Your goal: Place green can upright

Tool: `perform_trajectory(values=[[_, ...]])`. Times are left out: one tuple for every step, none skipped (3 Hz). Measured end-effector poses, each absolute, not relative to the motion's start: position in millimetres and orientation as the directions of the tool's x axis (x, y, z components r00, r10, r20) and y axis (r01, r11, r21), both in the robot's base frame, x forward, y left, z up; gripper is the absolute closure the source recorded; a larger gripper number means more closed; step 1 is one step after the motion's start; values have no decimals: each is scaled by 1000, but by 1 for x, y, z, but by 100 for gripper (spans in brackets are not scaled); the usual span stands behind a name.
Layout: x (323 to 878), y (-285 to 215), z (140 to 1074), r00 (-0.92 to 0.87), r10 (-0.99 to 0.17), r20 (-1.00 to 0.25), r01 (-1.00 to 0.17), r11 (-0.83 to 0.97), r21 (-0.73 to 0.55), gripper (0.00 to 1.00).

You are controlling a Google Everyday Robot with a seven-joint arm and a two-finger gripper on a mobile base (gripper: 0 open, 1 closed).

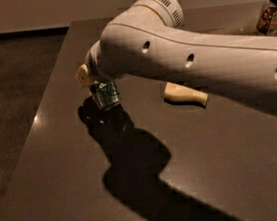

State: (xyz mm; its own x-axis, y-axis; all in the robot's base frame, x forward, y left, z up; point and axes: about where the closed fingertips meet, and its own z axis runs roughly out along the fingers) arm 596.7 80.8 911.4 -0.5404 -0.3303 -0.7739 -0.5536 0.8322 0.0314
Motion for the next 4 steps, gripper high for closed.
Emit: perform_trajectory(values=[[595, 70, 906, -457, -307, -835, -572, 820, 11, 100], [593, 58, 899, -368, -279, -887, -591, 807, -9, 100], [592, 58, 904, -259, -235, -937, -614, 789, -28, 100], [592, 71, 937, -107, -161, -981, -641, 766, -56, 100]])
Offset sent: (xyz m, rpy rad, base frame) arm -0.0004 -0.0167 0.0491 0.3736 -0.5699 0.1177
